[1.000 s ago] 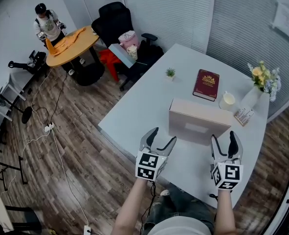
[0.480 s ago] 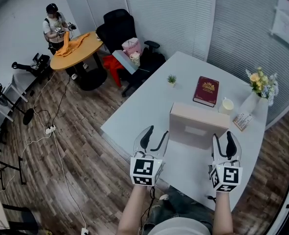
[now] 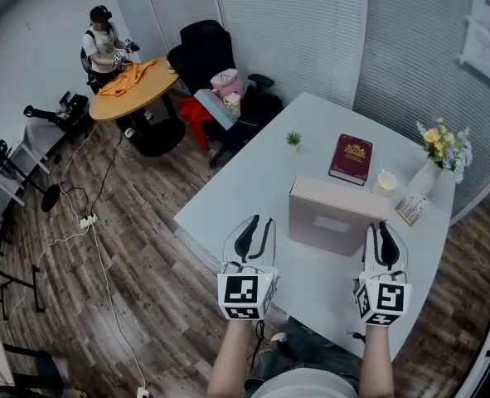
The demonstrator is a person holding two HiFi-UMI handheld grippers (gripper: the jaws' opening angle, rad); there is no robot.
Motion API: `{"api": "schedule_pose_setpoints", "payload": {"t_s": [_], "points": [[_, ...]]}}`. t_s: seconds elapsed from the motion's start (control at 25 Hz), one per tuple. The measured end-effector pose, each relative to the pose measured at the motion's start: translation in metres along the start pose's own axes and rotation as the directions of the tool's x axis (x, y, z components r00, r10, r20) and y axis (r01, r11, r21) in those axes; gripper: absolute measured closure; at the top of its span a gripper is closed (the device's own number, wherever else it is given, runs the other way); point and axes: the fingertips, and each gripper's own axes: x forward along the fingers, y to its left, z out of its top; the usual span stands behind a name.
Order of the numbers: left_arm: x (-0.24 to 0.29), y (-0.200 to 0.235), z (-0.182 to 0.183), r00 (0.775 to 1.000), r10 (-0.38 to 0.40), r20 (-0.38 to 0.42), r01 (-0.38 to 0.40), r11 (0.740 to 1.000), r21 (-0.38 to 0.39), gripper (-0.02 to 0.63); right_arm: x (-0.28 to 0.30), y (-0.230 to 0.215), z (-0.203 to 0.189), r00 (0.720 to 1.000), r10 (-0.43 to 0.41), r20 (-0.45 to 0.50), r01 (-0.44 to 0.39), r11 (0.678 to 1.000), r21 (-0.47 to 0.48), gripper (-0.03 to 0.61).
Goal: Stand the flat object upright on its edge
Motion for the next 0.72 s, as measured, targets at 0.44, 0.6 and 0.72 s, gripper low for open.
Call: {"api": "schedule_pose_setpoints", "payload": {"t_s": [0.44, 0.6, 0.72], "points": [[-0.0050, -0.0020, 0.0071, 1.000, 0.028, 0.014, -0.028, 1.000, -0.010, 0.614, -0.0011, 0.0034, 0.0009, 1.000, 0.005, -0.001, -0.005, 1.000, 0.010, 0.528], [-0.0063, -0.0052, 0.0068, 1.000, 0.026, 0.012, -0.026, 1.000, -0.015, 0.614, -0.0021, 0.0054, 0.0011, 1.000, 0.012, -0.003, -0.012, 1.000, 0.012, 0.528], [-0.0060, -0.0069, 0.0056, 1.000, 0.022, 0.008, -0.021, 1.000, -0.016, 0.614, -0.0019, 0.0056, 0.0003, 1.000, 0.014, -0.004, -0.014, 1.000, 0.018, 0.531]]}}
